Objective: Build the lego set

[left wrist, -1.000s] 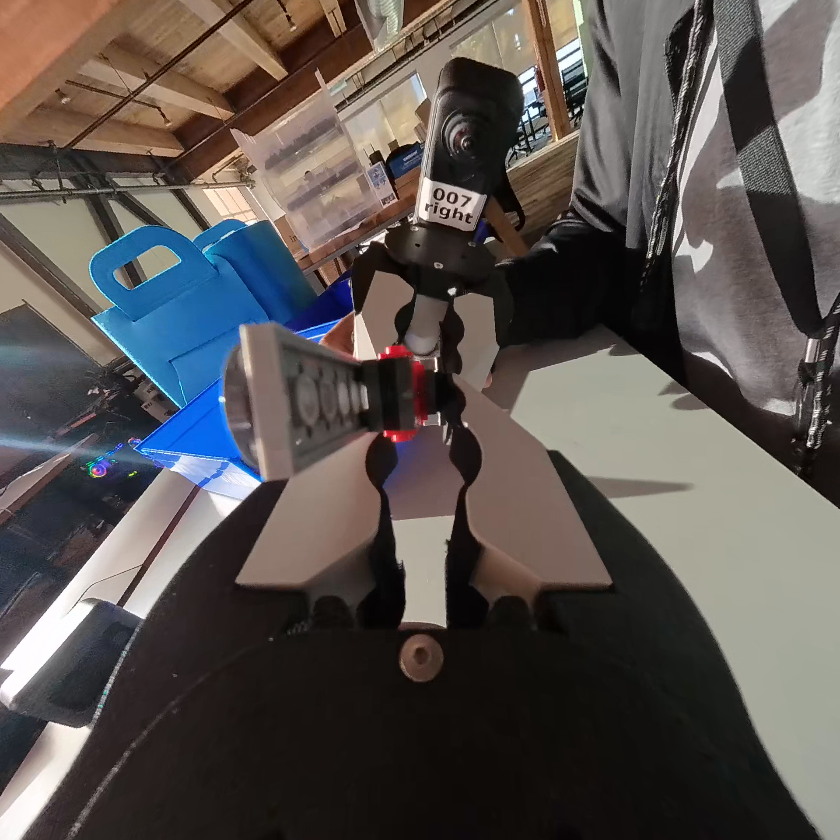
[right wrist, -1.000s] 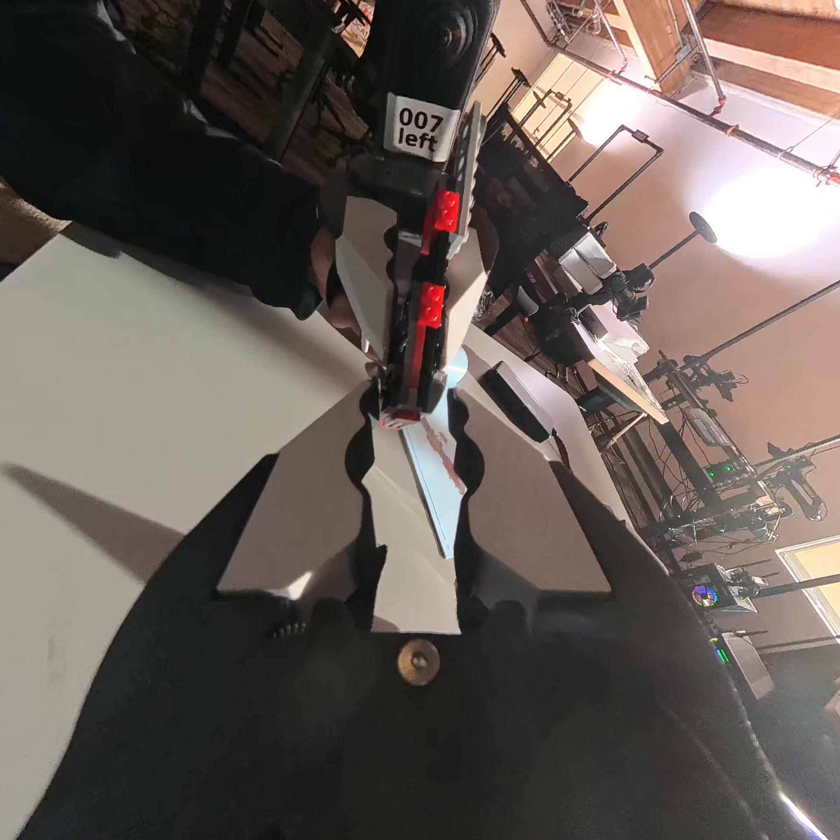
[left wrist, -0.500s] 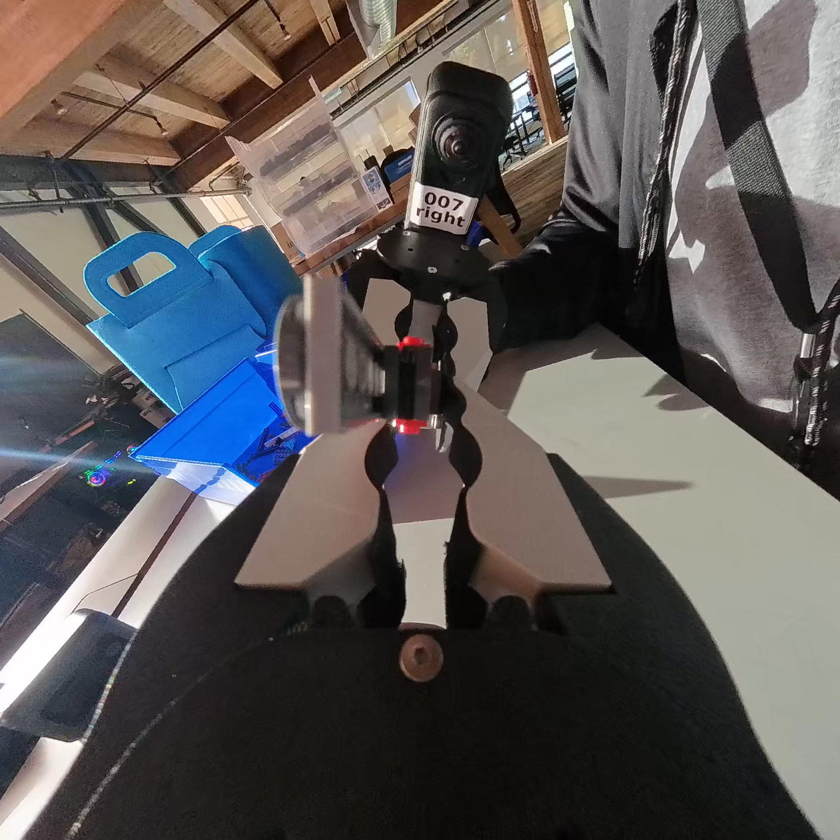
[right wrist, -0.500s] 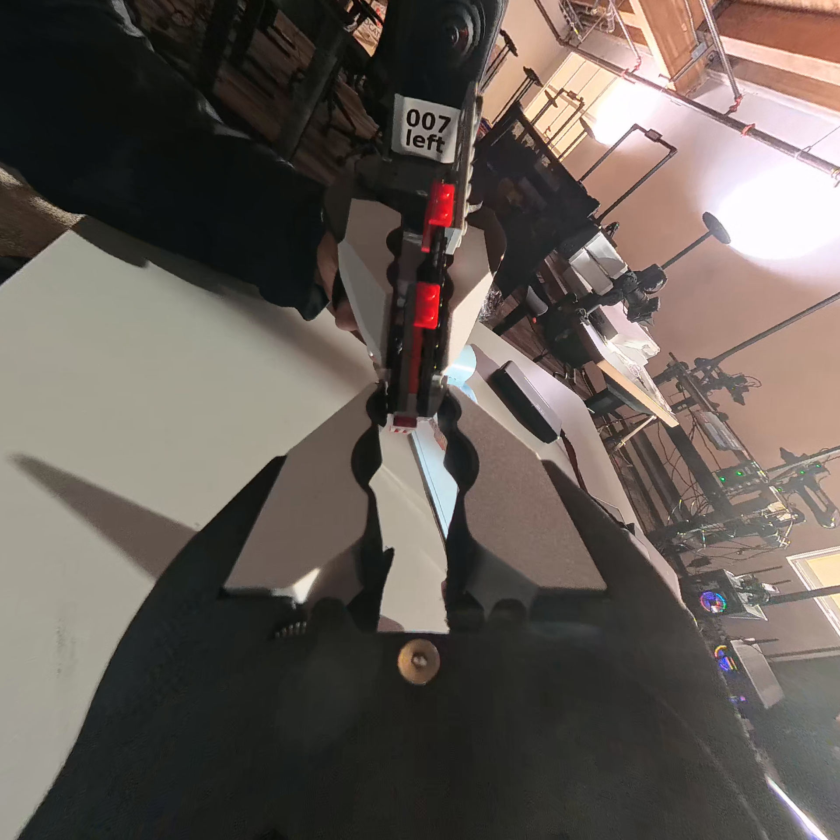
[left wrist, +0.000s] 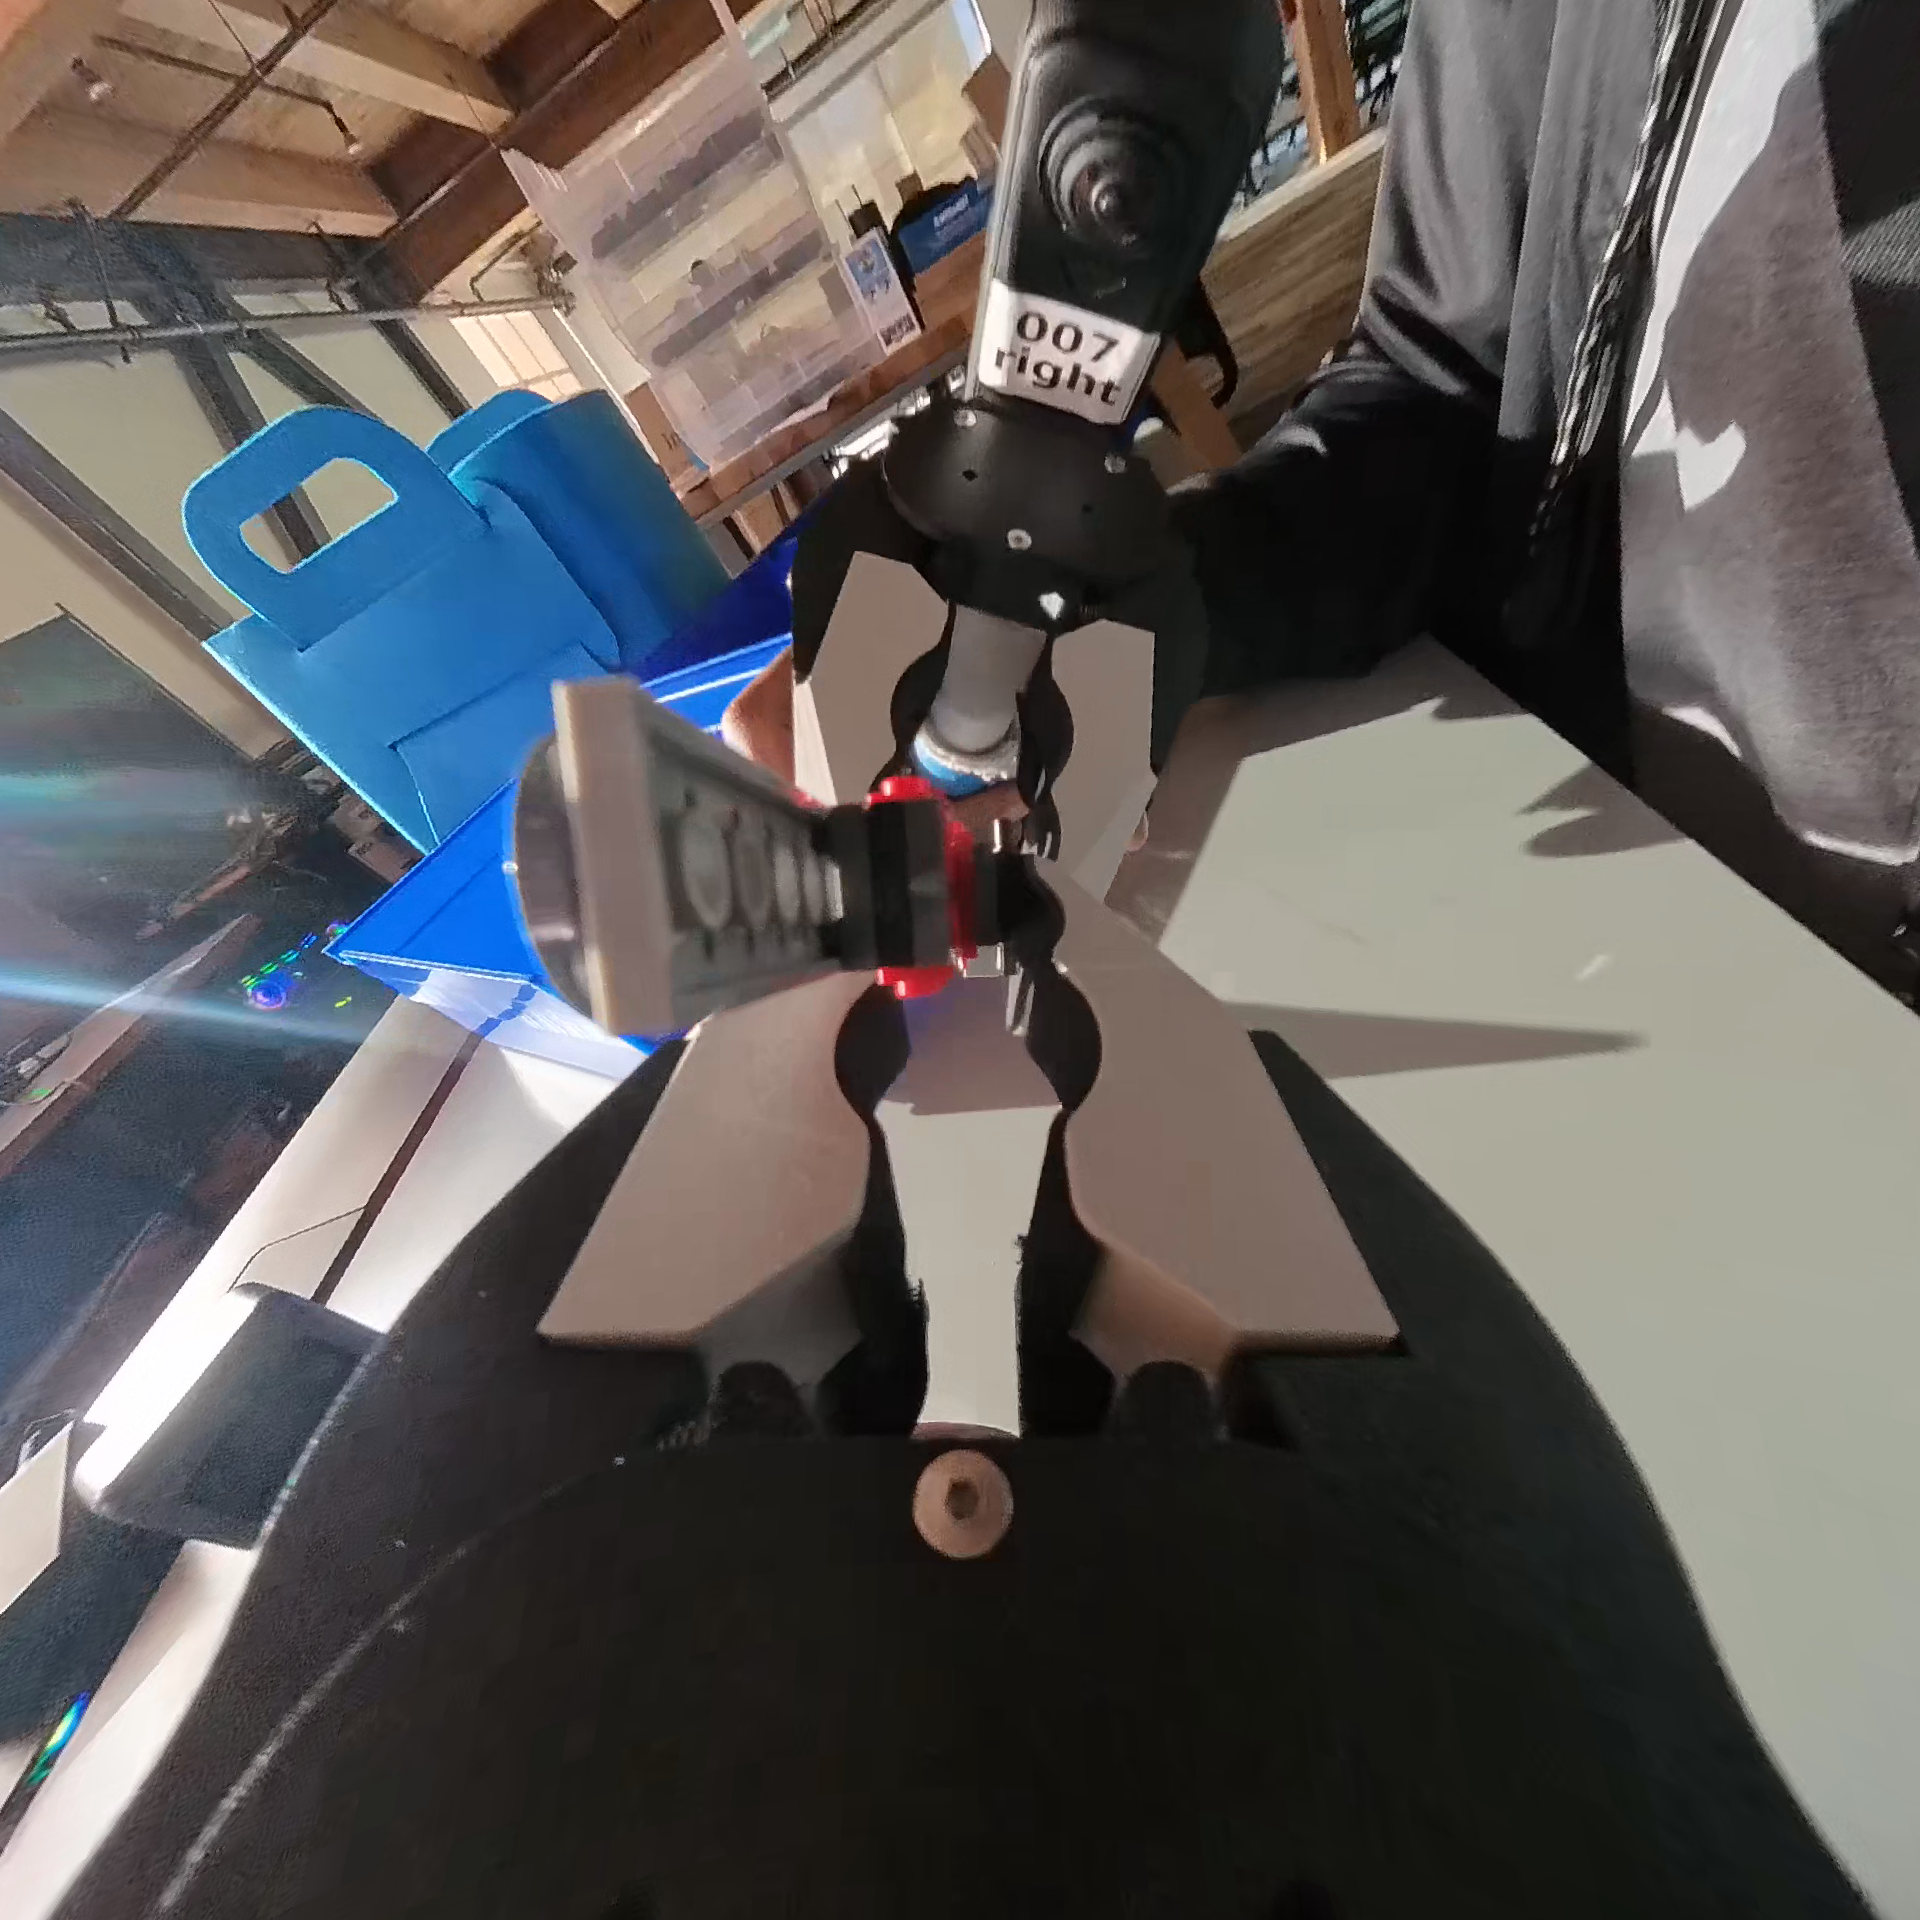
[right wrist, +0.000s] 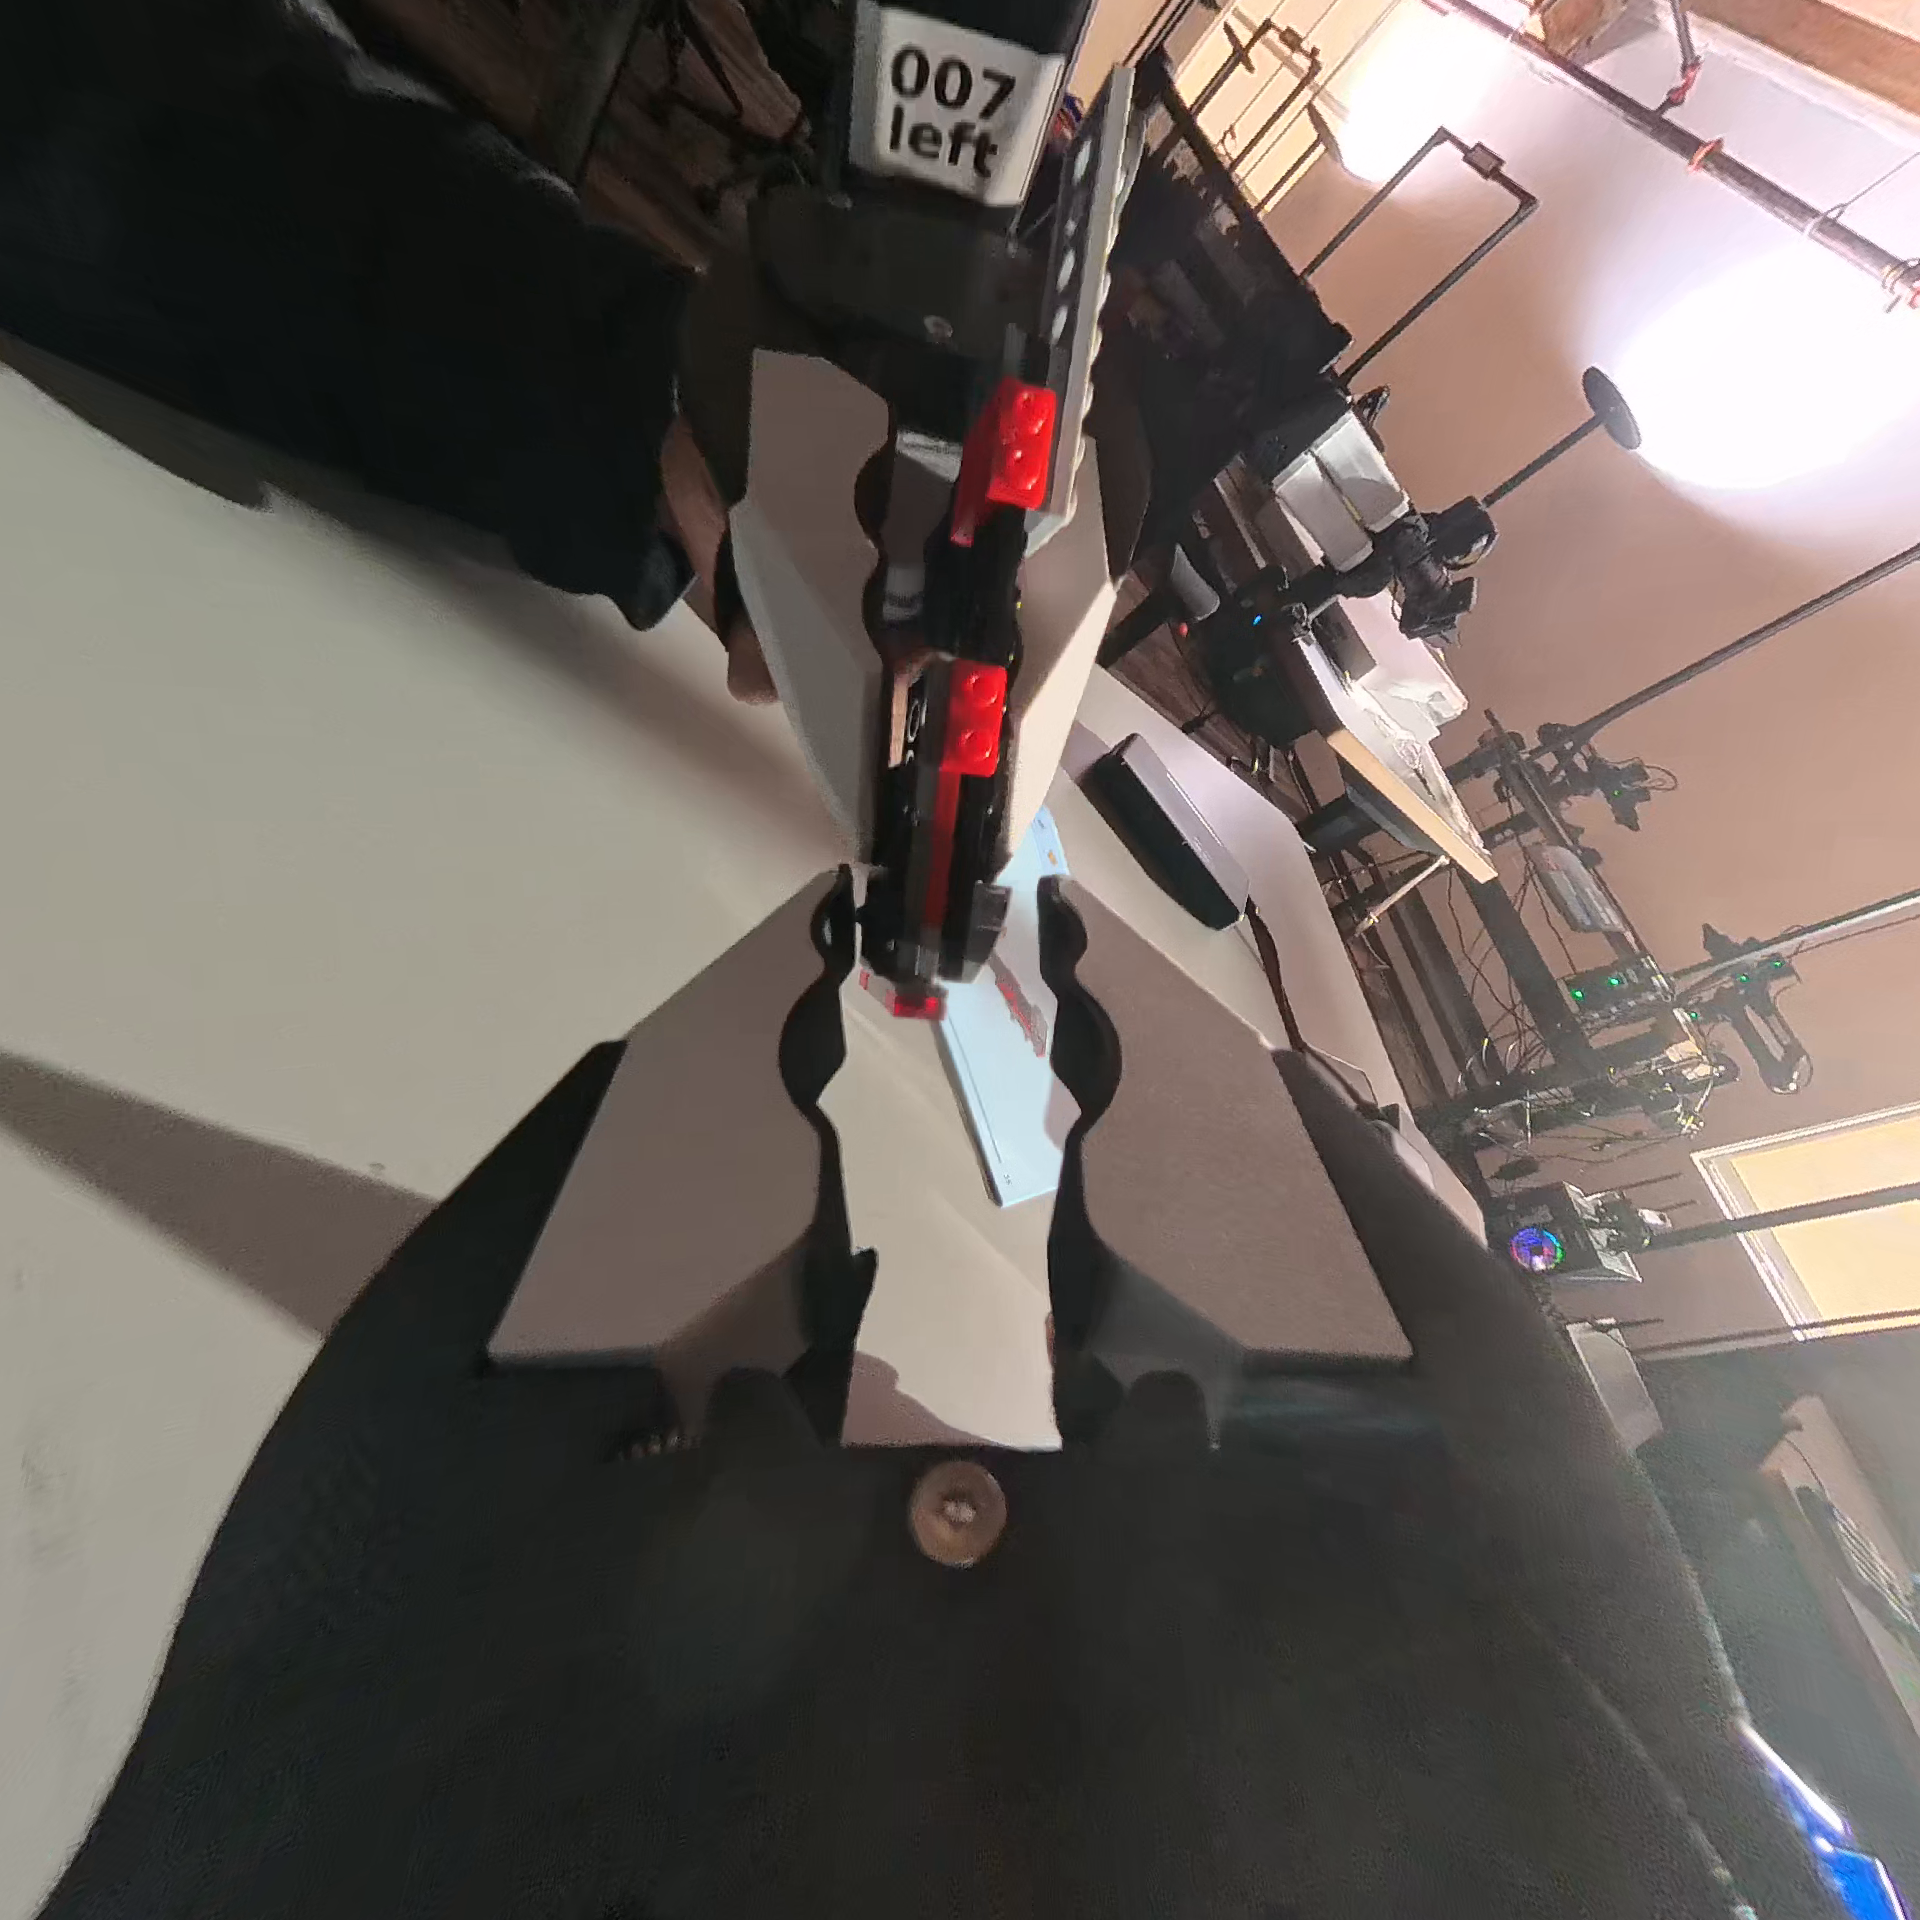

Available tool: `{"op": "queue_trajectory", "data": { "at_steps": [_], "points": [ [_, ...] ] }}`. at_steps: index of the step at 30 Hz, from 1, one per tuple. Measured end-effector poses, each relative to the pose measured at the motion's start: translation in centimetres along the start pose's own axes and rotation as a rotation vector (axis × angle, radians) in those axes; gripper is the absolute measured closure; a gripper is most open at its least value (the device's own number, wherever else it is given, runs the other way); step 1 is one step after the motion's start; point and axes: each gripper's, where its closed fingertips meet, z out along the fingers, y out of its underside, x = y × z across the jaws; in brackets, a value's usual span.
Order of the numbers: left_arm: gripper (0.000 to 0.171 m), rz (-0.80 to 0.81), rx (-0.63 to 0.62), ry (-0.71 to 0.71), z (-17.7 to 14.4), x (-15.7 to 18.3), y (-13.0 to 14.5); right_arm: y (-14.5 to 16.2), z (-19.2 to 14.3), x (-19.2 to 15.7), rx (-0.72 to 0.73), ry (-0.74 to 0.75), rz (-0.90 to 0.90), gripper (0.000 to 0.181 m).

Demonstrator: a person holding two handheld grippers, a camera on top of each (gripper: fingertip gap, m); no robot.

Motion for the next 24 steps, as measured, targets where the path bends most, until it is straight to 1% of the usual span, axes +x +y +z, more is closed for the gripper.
{"op": "queue_trajectory", "data": {
  "at_steps": [4,6,7,14,20,24],
  "points": [
    [0.154,0.045,-0.06,-0.002,0.4,0.3,0.7,0.8,0.3,-0.5,-0.048,-0.024,-0.022,0.146],
    [0.154,0.055,-0.071,-0.003,0.6,0.3,0.8,1.0,0.4,-0.7,-0.06,-0.034,-0.033,0.15],
    [0.154,0.057,-0.072,-0.005,0.6,0.3,0.8,1.0,0.4,-0.8,-0.061,-0.037,-0.036,0.153],
    [0.154,0.051,-0.064,-0.023,0.6,0.0,0.6,0.9,0.5,-0.4,-0.05,-0.017,-0.019,0.156],
    [0.155,0.051,-0.09,-0.025,0.7,-0.1,1.2,1.6,0.8,-0.5,-0.08,-0.034,0.0,0.157],
    [0.154,0.041,-0.086,-0.031,0.7,-0.3,1.3,1.7,0.9,-0.3,-0.082,-0.03,0.03,0.157]
  ]
}}
